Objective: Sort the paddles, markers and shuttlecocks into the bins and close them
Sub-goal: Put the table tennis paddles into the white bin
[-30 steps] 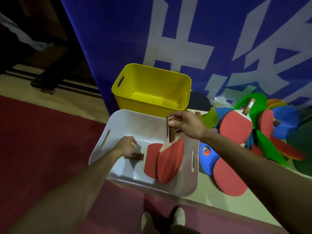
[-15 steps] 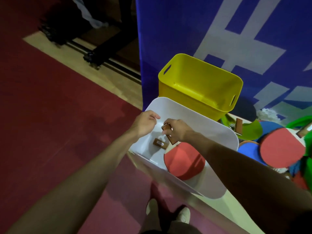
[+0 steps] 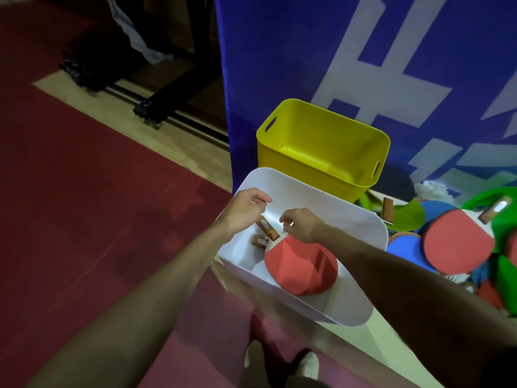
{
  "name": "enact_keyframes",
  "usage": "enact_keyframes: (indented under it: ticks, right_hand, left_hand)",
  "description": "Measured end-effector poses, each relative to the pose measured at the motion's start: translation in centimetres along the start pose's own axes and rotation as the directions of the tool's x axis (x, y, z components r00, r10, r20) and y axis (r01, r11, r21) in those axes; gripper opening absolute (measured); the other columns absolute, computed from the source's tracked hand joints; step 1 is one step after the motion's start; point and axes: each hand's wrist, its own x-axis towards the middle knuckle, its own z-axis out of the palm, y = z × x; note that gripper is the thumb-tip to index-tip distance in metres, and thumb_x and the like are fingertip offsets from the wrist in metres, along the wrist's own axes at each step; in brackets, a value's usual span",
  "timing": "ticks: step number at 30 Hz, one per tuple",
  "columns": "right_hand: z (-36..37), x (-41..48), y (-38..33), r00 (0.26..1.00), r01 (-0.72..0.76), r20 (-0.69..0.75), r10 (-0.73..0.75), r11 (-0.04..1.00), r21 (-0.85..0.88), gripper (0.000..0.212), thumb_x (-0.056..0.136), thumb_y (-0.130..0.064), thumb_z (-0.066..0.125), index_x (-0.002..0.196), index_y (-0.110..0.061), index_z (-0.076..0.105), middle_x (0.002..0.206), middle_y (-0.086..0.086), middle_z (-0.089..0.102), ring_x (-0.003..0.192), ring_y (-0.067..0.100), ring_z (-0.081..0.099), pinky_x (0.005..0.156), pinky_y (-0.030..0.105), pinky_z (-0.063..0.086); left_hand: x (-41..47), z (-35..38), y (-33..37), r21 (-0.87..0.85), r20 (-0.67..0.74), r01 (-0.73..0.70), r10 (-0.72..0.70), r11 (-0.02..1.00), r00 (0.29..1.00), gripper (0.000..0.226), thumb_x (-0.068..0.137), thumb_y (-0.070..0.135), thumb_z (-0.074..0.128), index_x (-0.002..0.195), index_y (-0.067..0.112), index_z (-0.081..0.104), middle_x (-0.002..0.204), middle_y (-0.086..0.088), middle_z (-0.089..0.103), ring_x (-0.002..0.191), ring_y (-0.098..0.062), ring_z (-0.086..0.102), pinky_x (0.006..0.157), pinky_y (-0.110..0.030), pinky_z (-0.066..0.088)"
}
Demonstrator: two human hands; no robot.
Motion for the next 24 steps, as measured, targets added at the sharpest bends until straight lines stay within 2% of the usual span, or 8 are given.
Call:
enact_keyframes:
  ticks: [2,5,8,10,11,13,19,24]
  right_hand:
    - [-1.3,-1.4,0.6,0.999,0.026,-0.036,-0.026,1.0,-0.004,0.029,0.092,-0.013,0.054,0.119,-0.009,0.063,0.119,0.007,0.066,0.11,0.025,0.059,0.093,0.026,0.038]
    - [-3.7,-4.1,1.3,0.988,0.054,-0.15,-0.045,0.997,0.056,0.027,0.091,-0.014,0.056,0.116,-0.008,0.065,0.117,0.007,0.067,0.104,0.023,0.063,0.088,0.025,0.041]
    - [-6.5,-7.5,2.9,0.961,0.051,-0.278,-0.014,0.991,0.126,0.025,0.092,-0.018,0.058,0.115,-0.012,0.065,0.112,0.004,0.069,0.091,0.016,0.062,0.075,0.011,0.037]
    - [-7.8,-9.8,4.7,0.943,0.01,-0.33,0.041,0.989,0.151,0.022,0.091,-0.026,0.061,0.111,-0.021,0.067,0.103,-0.007,0.068,0.084,0.007,0.058,0.082,0.007,0.038]
    - [-8.3,-10.7,5.8,0.932,-0.005,-0.358,0.062,0.987,0.159,0.021,0.089,-0.031,0.062,0.109,-0.025,0.068,0.099,-0.011,0.067,0.083,0.005,0.057,0.089,0.016,0.043]
    - [-9.1,-12.4,8.2,0.915,-0.037,-0.385,0.117,0.977,0.209,0.022,0.087,-0.031,0.065,0.107,-0.024,0.069,0.101,-0.007,0.07,0.082,0.007,0.059,0.089,0.029,0.047]
    - [-9.6,-16.6,15.8,0.872,-0.107,-0.427,0.24,0.944,0.313,0.024,0.089,-0.017,0.062,0.112,-0.01,0.067,0.099,0.003,0.069,0.084,0.015,0.063,0.083,0.032,0.049]
    - [-9.8,-19.1,22.5,0.842,-0.144,-0.423,0.333,0.896,0.42,0.017,0.09,-0.013,0.061,0.106,-0.009,0.067,0.083,0.001,0.066,0.072,0.017,0.063,0.074,0.033,0.053]
  left_hand:
    - [0.0,0.4,0.8,0.012,0.028,-0.027,0.026,1.0,0.999,0.025,0.088,0.011,0.054,0.09,0.033,0.067,0.103,0.007,0.066,0.098,-0.01,0.062,0.086,-0.028,0.05]
    - [0.0,1.5,2.4,0.01,0.082,-0.066,0.065,0.998,0.995,0.024,0.09,0.008,0.054,0.099,0.024,0.068,0.106,0.003,0.066,0.1,-0.012,0.061,0.081,-0.023,0.047]
    - [0.1,3.2,4.6,0.011,0.124,-0.123,0.121,0.992,0.985,0.022,0.089,0.006,0.055,0.096,0.022,0.068,0.103,-0.005,0.066,0.099,-0.017,0.06,0.082,-0.027,0.045]
    - [0.1,4.7,6.2,-0.006,0.155,-0.176,0.175,0.984,0.972,0.019,0.088,0.004,0.057,0.098,0.018,0.068,0.099,-0.012,0.067,0.093,-0.021,0.062,0.079,-0.027,0.046]
    - [0.1,5.5,7.0,-0.018,0.173,-0.198,0.198,0.98,0.965,0.019,0.088,0.003,0.057,0.099,0.015,0.067,0.096,-0.013,0.067,0.089,-0.02,0.061,0.077,-0.026,0.045]
    - [0.0,7.2,8.5,-0.027,0.202,-0.232,0.233,0.972,0.951,0.017,0.088,0.003,0.058,0.098,0.015,0.066,0.093,-0.008,0.066,0.086,-0.016,0.06,0.076,-0.024,0.045]
    - [0.7,12.8,12.2,-0.008,0.245,-0.277,0.271,0.961,0.931,0.018,0.088,0.004,0.058,0.091,0.02,0.065,0.09,-0.005,0.065,0.083,-0.015,0.057,0.075,-0.026,0.043]
    - [1.8,18.5,14.7,0.059,0.261,-0.275,0.251,0.96,0.932,0.026,0.085,0.003,0.058,0.08,0.027,0.066,0.092,-0.011,0.069,0.089,-0.028,0.065,0.086,-0.039,0.05]
